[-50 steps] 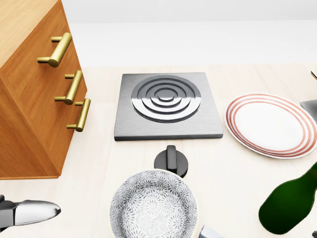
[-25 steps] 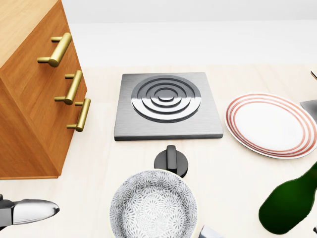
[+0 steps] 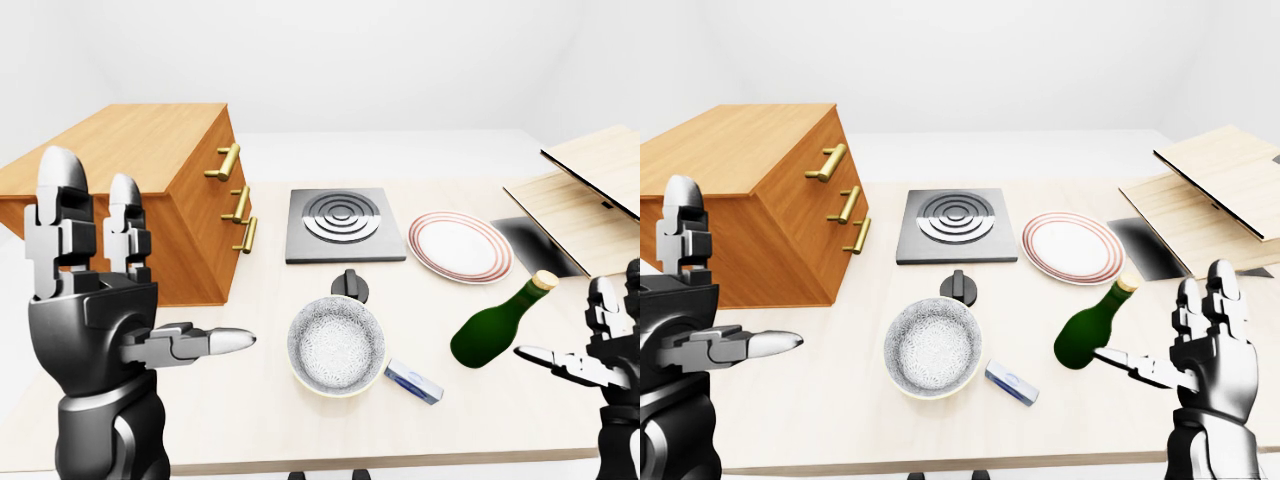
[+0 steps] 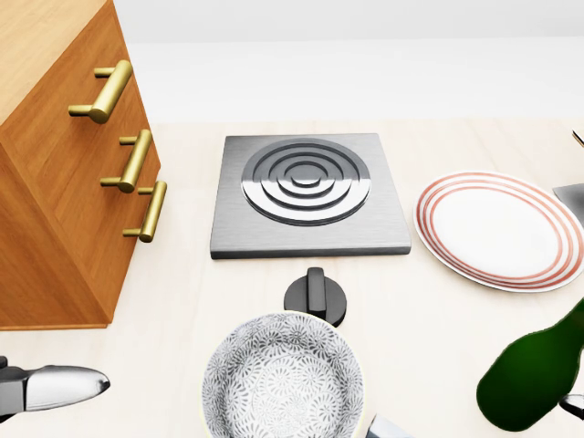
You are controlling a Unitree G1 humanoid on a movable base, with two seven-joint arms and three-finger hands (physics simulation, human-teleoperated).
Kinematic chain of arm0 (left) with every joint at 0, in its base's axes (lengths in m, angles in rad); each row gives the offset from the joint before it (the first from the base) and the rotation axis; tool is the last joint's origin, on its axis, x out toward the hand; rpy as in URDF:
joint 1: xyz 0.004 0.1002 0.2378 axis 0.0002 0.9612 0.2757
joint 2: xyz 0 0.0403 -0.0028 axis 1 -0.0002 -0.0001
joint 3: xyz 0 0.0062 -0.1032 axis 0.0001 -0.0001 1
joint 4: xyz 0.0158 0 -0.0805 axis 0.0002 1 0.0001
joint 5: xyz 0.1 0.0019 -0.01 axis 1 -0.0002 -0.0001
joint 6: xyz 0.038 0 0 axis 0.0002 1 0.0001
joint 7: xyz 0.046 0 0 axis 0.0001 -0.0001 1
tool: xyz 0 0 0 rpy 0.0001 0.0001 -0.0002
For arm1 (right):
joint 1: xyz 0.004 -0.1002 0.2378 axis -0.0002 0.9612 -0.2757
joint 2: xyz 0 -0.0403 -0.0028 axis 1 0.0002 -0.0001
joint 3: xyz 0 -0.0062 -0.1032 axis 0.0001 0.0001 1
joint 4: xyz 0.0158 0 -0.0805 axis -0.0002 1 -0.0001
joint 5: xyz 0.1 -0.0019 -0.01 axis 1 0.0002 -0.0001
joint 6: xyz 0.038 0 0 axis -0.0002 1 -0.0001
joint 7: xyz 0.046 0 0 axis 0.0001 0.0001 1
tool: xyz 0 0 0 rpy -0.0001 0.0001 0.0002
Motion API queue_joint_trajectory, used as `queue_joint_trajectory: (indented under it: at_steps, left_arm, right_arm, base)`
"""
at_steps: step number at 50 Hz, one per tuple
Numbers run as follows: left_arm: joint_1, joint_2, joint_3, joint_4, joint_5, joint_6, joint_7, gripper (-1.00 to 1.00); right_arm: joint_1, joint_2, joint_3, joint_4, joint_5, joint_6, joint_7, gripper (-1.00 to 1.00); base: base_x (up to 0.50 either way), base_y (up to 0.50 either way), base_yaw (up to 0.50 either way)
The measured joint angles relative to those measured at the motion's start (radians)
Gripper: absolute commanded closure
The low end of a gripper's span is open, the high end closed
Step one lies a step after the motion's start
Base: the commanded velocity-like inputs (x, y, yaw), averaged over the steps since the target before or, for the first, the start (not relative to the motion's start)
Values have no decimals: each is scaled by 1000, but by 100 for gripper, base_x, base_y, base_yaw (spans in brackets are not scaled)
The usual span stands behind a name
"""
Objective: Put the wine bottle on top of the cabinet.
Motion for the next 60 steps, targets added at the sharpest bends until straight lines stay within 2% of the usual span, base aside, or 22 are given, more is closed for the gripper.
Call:
queue_joint_trajectory:
  at_steps: [23,60]
  left_arm:
    - [7,-4,-12,18,7,0,-3,-100]
    - [4,-3,-18,39,9,0,-4,-100]
  right_arm:
    - [-58,-70,67,133,6,0,-50,-100]
    - [-152,-144,176,326,10,0,-105,-100]
  base:
    - [0,0,0]
    - [0,0,0]
